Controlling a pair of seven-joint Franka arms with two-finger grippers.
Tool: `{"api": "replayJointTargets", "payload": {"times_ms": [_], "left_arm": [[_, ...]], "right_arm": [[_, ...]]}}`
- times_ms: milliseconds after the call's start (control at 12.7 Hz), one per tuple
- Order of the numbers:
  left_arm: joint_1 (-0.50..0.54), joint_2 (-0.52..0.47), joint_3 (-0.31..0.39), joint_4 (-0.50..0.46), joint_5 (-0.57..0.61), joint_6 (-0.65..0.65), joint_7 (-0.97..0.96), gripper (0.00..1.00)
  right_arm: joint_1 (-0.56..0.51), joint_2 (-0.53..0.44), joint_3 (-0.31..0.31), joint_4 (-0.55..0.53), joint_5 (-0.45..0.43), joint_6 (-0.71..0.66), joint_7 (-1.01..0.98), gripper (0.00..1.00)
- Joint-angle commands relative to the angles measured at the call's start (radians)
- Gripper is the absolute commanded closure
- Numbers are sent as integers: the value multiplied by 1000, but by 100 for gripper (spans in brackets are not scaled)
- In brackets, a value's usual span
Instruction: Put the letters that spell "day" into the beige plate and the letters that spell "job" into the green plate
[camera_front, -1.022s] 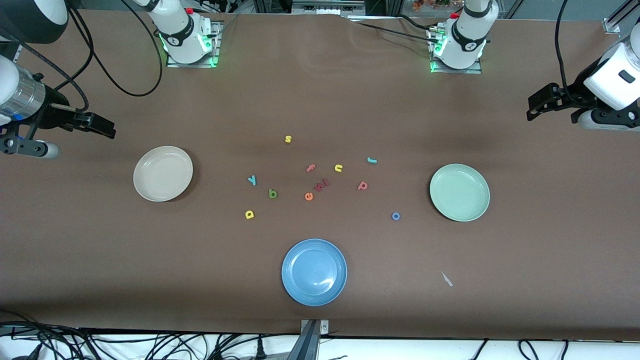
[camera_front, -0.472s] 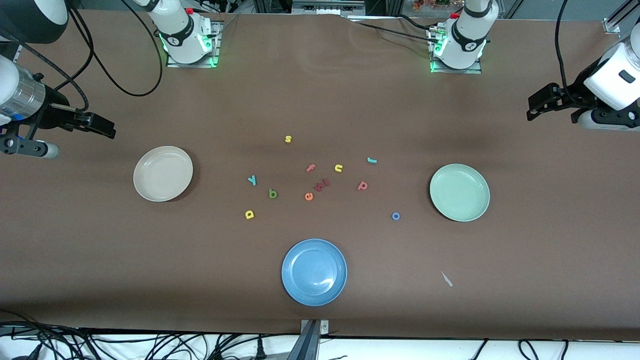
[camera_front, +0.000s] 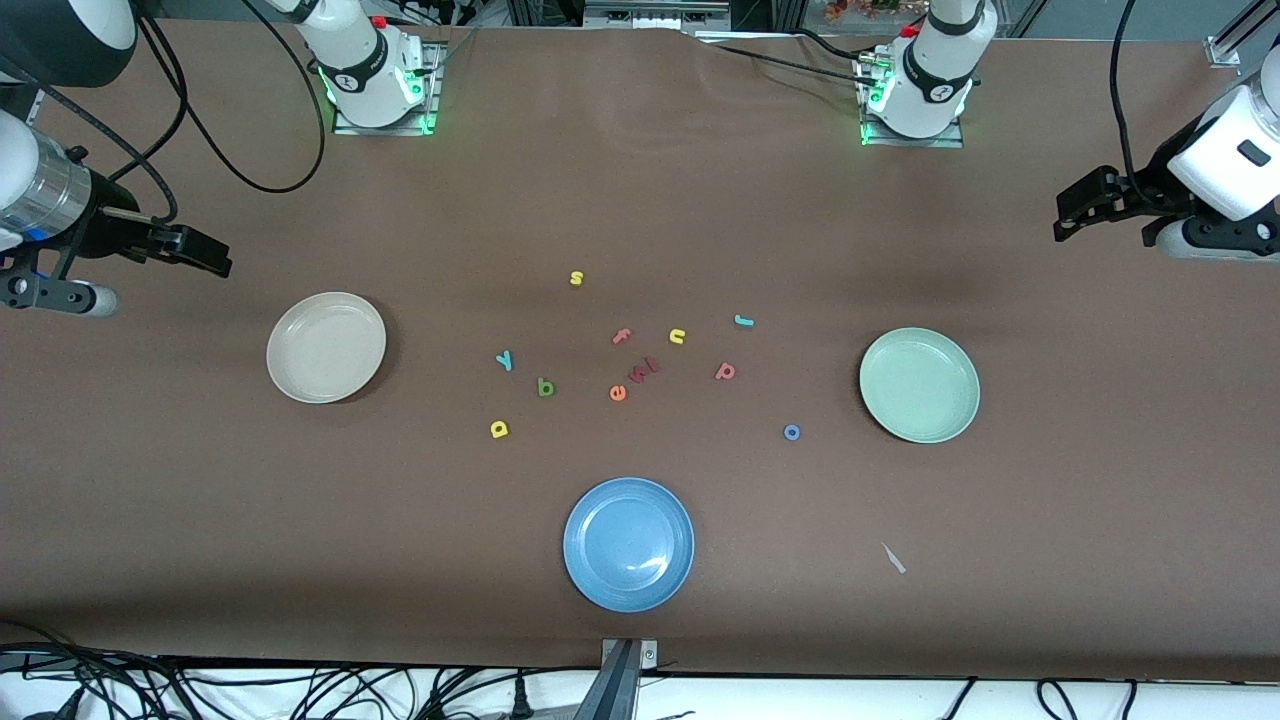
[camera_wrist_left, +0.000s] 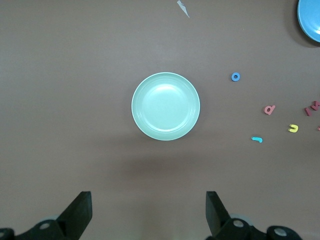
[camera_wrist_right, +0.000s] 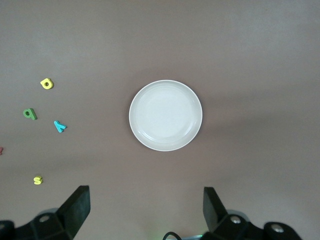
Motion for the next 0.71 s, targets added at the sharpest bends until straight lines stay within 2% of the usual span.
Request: {"api": "replayJointTargets", "payload": {"times_ms": [0,629], "left_arm": [[7,0,-2,14,-10,-19,11,0],[8,0,-2,14,-10,-19,10,0]], "right_arm": [[-2,9,4,21,10,-7,11,0],[-3,18,4,23,11,-7,11,0]]}}
